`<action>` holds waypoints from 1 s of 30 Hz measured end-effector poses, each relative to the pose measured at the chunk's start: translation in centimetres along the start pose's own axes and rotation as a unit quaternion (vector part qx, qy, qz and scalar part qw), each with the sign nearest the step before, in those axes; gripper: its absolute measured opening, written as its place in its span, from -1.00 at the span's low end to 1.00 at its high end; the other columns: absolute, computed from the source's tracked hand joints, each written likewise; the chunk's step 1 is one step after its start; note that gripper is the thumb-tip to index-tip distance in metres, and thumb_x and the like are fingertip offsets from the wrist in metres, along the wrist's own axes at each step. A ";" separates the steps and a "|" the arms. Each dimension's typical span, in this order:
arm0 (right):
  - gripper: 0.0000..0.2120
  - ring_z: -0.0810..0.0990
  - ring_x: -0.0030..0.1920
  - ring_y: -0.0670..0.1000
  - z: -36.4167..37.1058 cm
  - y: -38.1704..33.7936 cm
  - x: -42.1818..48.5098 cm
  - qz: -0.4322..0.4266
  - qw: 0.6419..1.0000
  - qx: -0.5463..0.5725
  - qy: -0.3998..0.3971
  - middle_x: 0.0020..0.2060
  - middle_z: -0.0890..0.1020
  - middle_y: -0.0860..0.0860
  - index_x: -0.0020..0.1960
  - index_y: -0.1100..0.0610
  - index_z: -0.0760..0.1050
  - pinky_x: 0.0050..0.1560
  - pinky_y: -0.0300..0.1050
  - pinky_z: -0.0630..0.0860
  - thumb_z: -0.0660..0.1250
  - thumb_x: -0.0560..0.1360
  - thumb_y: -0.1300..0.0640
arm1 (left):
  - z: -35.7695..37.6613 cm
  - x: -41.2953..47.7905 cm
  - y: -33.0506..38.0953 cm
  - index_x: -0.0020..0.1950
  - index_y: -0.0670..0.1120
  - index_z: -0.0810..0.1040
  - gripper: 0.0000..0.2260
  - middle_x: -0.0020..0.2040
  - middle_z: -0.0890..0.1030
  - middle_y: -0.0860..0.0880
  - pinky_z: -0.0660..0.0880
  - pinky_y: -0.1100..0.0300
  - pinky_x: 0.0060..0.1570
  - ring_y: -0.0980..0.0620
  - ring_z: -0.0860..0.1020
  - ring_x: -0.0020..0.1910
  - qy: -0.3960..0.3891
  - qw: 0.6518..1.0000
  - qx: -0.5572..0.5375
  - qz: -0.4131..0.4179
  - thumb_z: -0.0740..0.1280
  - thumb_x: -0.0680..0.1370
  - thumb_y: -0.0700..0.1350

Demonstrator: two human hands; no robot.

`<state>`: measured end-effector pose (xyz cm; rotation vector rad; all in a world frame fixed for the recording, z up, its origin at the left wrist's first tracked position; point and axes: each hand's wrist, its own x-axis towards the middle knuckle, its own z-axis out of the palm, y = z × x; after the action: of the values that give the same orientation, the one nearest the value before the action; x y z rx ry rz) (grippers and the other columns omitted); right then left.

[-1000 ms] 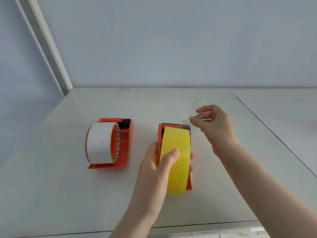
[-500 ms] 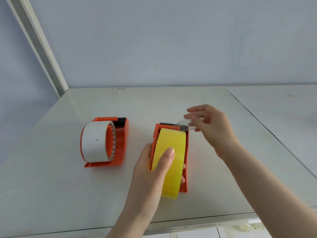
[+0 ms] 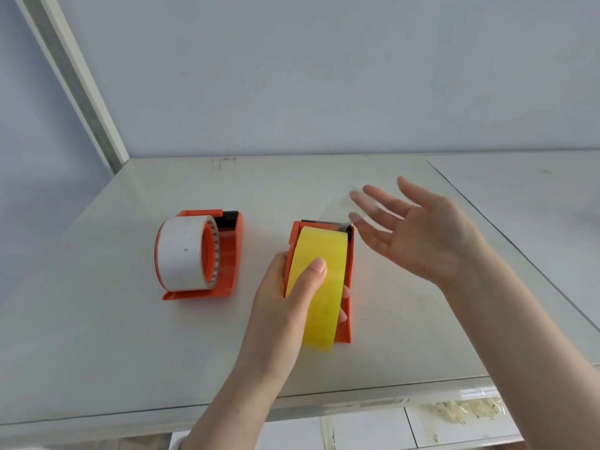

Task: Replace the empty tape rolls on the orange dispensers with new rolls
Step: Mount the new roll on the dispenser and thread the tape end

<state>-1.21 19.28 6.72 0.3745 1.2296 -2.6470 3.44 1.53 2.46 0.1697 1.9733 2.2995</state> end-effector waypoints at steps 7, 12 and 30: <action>-0.52 0.56 -0.24 -0.17 2.1 2.6 0.9 -0.156 0.911 -0.363 0.119 -0.15 0.64 -0.06 0.24 0.09 0.41 -0.39 -0.44 0.41 0.44 0.37 0.08 | 0.2 -0.1 0.2 -0.01 0.01 0.50 -0.74 -0.35 0.69 0.15 0.54 0.32 -0.40 0.16 0.65 -0.36 0.001 1.000 -0.008 -0.002 0.34 0.40 0.12; -0.59 0.55 -0.39 -0.24 3.6 2.3 1.7 -0.171 0.901 -0.377 0.131 -0.26 0.59 -0.10 0.18 0.11 0.45 -0.58 -0.51 0.31 0.45 0.36 0.13 | 0.2 -0.2 0.1 -0.02 0.00 0.49 -0.75 -0.38 0.67 0.12 0.55 0.27 -0.39 0.13 0.64 -0.39 0.001 1.000 -0.011 0.001 0.34 0.41 0.11; -0.64 0.44 -0.34 -0.08 1.0 3.9 0.1 -0.293 0.838 -0.442 0.127 -0.28 0.54 -0.09 -0.19 -0.07 0.49 -0.33 -0.35 0.42 0.29 0.36 0.41 | 0.5 -1.8 -0.4 -0.05 0.04 0.49 -0.80 -0.28 0.67 0.20 0.51 0.38 -0.39 0.21 0.64 -0.30 0.013 0.998 -0.012 0.062 0.26 0.36 0.03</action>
<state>-0.33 16.00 4.55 0.1915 2.8189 -2.0589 5.28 1.78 2.10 0.2682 2.0008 2.4106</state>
